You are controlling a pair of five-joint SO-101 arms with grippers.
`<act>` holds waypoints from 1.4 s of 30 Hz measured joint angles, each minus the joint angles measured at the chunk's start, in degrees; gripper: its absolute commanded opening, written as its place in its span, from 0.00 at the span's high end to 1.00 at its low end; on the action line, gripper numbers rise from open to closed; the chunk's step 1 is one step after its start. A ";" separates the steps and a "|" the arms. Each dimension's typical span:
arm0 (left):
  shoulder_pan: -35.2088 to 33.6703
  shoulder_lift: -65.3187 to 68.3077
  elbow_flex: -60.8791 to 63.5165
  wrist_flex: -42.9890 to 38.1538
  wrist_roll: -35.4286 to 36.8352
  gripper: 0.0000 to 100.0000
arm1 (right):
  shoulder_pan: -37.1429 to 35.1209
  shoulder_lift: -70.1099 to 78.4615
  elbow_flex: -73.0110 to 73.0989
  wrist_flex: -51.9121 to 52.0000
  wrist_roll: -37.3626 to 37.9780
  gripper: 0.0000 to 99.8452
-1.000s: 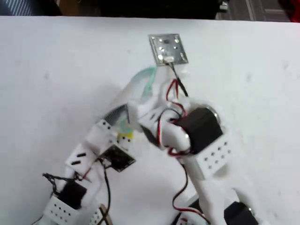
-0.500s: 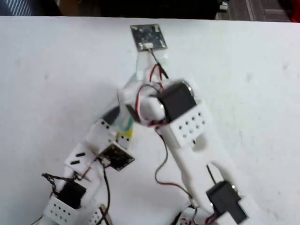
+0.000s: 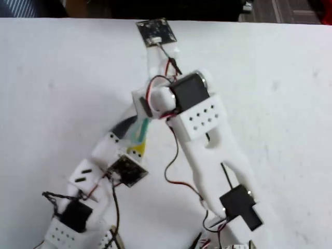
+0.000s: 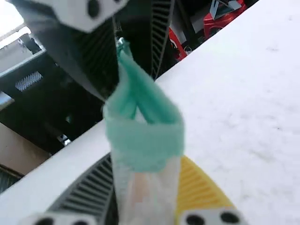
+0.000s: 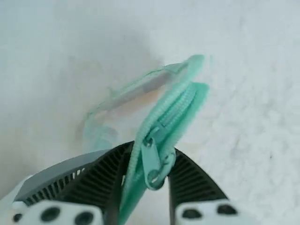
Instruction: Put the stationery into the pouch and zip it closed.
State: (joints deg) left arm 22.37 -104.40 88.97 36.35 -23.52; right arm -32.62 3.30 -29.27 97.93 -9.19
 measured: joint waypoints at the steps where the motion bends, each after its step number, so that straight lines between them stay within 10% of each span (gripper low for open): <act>1: 0.00 0.00 -3.43 4.66 3.16 0.77 | 0.09 0.70 -1.32 0.00 0.97 0.98; 6: 0.44 -0.62 -18.37 22.59 14.07 0.77 | 2.81 2.37 -10.64 -0.35 4.92 0.98; 15: 0.79 -0.53 -20.75 25.67 15.12 0.77 | 4.22 2.37 -18.46 -1.05 9.14 0.98; 30: -14.51 -0.35 -17.23 14.86 16.97 0.75 | 4.92 -17.58 -6.86 -0.26 56.53 0.98; 42: 3.96 -0.44 -20.31 27.16 10.37 0.74 | 4.57 -53.36 33.23 -0.26 84.04 0.98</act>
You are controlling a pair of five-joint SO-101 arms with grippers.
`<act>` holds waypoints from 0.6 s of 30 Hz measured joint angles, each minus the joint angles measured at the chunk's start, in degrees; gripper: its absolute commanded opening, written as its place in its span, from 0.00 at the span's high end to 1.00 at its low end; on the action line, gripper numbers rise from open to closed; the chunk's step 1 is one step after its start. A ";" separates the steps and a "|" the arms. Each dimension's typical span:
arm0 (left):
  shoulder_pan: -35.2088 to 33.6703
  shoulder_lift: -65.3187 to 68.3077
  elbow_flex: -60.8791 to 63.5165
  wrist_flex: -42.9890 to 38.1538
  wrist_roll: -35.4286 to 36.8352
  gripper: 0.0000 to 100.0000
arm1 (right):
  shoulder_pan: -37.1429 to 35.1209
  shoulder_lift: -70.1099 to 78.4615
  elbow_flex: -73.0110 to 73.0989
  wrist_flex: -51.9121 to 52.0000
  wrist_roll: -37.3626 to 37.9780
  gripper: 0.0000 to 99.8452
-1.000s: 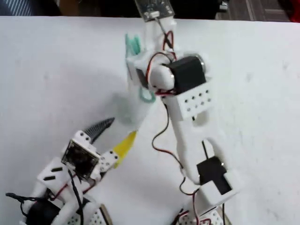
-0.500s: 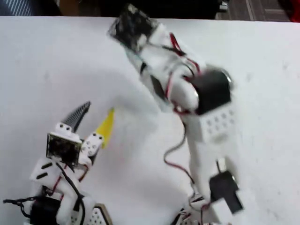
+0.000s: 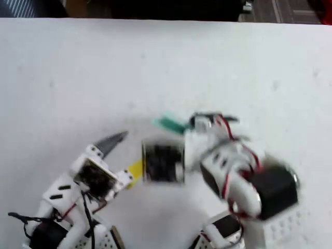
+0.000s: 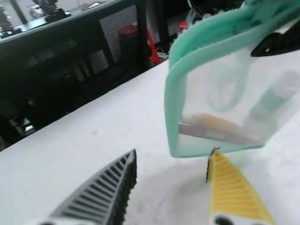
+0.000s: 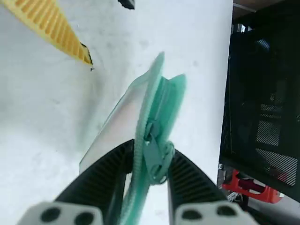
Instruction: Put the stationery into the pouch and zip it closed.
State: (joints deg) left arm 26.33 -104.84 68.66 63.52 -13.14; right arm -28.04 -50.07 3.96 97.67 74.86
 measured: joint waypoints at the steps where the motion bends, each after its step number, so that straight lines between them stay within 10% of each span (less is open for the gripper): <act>1: 1.14 0.00 0.00 0.26 -0.18 0.74 | -0.97 -1.76 1.76 0.00 0.97 0.98; 18: -0.62 0.35 5.01 -8.79 3.08 0.74 | -13.27 -0.09 5.10 0.00 3.69 0.98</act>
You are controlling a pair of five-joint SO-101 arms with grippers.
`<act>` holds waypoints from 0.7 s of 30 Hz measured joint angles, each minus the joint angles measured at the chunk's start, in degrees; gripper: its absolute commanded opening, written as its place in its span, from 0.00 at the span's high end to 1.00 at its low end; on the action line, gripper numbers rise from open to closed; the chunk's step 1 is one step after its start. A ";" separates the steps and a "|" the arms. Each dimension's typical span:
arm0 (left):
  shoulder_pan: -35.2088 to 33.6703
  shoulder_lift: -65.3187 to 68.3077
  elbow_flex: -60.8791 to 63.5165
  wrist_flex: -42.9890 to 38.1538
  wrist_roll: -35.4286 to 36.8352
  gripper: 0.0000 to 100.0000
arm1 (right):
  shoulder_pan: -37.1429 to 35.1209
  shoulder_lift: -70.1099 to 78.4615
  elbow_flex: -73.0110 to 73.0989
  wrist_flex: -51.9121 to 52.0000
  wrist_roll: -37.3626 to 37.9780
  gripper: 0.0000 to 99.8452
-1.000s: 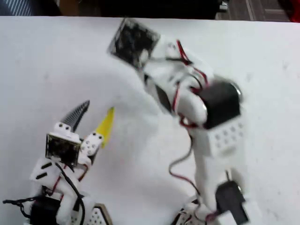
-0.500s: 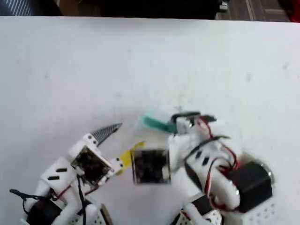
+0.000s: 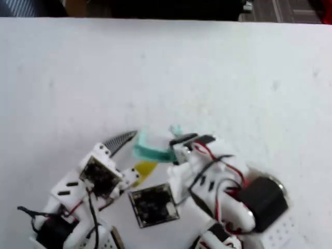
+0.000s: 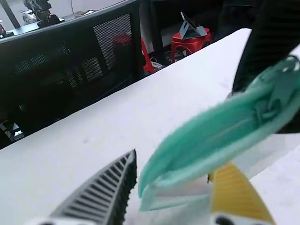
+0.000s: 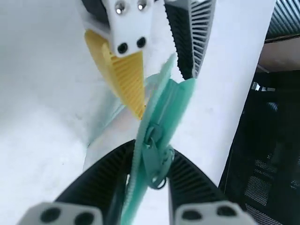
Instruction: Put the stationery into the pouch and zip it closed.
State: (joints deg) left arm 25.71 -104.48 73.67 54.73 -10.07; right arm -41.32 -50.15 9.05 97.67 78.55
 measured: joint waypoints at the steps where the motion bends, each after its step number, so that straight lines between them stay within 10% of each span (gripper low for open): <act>1: -0.18 0.00 0.26 0.00 0.00 0.74 | 0.00 0.88 0.00 0.00 0.62 0.98; 21: 6.24 0.00 0.26 0.00 0.00 0.97 | -0.35 14.07 -9.49 0.00 1.85 0.98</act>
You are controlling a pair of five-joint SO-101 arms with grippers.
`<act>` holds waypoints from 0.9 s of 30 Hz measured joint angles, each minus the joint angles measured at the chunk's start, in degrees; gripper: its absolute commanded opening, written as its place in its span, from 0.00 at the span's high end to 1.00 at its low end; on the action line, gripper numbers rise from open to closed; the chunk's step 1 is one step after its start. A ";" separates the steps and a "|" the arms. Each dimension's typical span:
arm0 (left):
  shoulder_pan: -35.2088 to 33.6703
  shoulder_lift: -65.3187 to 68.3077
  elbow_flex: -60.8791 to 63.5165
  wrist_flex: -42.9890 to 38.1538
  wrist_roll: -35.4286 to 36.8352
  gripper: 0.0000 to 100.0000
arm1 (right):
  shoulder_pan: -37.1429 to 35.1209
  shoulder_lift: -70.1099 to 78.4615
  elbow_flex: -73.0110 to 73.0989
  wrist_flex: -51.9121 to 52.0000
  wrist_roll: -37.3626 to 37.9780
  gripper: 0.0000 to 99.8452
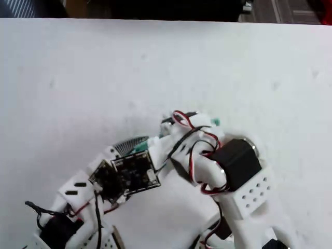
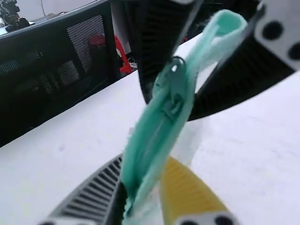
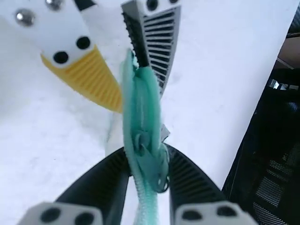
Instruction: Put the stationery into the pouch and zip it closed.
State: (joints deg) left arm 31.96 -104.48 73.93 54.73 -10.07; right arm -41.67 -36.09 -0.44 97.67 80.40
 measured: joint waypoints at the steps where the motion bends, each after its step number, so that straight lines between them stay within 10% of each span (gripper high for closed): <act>1: 0.00 0.00 0.00 0.00 0.00 0.98 | 0.00 0.00 -0.09 -0.09 -0.26 0.98; 10: 0.00 0.00 0.00 0.00 0.00 0.98 | -0.62 0.00 -0.26 -0.09 -7.12 0.76; 27: -0.44 -0.09 1.49 -1.93 6.24 0.98 | -2.81 -12.92 -8.44 -4.48 -17.93 0.81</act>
State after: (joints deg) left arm 31.52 -104.57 75.43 52.79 -3.82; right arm -44.48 -49.01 -8.88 93.19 62.46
